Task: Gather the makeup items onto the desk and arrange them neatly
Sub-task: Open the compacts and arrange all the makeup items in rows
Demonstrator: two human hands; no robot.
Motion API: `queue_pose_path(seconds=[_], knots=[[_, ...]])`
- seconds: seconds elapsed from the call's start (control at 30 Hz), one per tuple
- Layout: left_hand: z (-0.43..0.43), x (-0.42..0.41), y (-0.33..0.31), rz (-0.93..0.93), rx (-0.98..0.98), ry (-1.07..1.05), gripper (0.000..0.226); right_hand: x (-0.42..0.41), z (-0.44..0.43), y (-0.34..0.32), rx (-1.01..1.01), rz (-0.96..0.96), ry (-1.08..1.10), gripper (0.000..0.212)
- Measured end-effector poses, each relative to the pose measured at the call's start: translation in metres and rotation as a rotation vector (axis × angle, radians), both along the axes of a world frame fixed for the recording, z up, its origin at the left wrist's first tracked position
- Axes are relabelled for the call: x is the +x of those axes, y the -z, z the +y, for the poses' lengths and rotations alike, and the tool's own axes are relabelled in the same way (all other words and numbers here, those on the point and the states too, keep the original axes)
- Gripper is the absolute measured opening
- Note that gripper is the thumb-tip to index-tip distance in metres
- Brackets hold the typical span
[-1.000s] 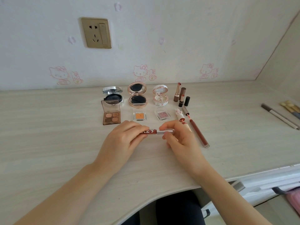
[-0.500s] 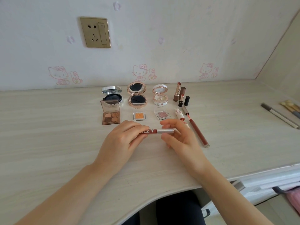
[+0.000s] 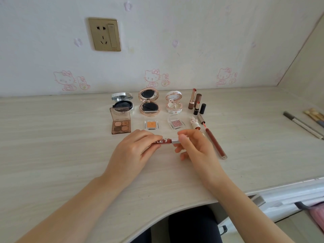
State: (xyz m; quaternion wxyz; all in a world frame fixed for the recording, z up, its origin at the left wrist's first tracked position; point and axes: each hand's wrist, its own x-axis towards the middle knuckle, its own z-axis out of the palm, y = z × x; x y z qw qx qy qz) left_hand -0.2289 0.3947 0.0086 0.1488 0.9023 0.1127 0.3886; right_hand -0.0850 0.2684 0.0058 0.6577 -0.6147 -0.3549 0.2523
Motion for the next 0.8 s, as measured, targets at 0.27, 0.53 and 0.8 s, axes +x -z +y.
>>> queue_pose_path(seconds=[0.27,0.53,0.8], knots=[[0.001,0.0,0.0,0.003,-0.038,-0.034,0.021,-0.001,-0.004,-0.004,0.015,-0.101,-0.034,0.023],[-0.004,0.0,-0.001,0.053,-0.166,-0.009,0.034,0.005,-0.014,-0.012,0.192,0.09,-0.086,0.022],[-0.014,0.003,0.007,0.138,-0.216,0.034,0.037,0.025,-0.031,-0.025,0.159,0.076,0.042,0.023]])
